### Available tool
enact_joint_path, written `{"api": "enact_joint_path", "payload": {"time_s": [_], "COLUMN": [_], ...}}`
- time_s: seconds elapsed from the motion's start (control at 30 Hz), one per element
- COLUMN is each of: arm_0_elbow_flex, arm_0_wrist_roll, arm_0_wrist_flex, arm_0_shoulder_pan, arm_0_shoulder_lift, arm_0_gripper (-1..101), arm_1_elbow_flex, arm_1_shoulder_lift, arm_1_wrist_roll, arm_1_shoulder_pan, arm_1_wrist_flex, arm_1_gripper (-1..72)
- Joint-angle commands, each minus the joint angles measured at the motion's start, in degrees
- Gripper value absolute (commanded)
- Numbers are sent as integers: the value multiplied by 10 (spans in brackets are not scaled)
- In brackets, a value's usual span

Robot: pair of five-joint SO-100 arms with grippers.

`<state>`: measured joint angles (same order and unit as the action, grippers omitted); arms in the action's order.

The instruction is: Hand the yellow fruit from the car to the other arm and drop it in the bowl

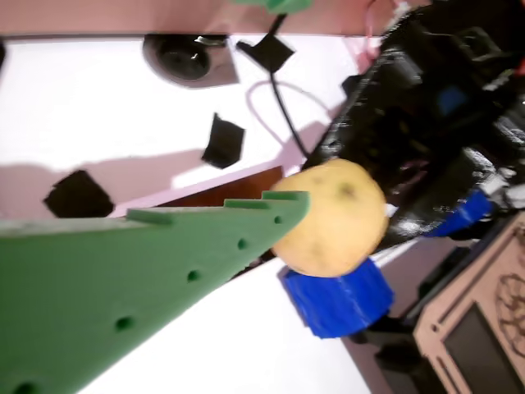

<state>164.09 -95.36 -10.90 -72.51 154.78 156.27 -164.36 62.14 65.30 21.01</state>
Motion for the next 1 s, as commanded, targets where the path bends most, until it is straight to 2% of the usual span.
{"api": "enact_joint_path", "payload": {"time_s": [0.0, 0.53, 0.77, 0.97], "arm_0_elbow_flex": [-5, -5, -5, -5], "arm_0_wrist_roll": [-9, -9, -10, -10], "arm_0_wrist_flex": [5, 4, 4, 4], "arm_0_shoulder_pan": [-4, -4, -4, -4], "arm_0_shoulder_lift": [-1, -2, -3, -4], "arm_0_gripper": [1, 1, 1, 1], "arm_1_elbow_flex": [-40, -76, -78, -74], "arm_1_shoulder_lift": [15, 165, 218, 242], "arm_1_wrist_roll": [-8, -12, -54, -65], "arm_1_shoulder_pan": [-7, 9, 5, 4], "arm_1_wrist_flex": [-29, -146, -161, -166], "arm_1_gripper": [229, 203, 204, 202]}}
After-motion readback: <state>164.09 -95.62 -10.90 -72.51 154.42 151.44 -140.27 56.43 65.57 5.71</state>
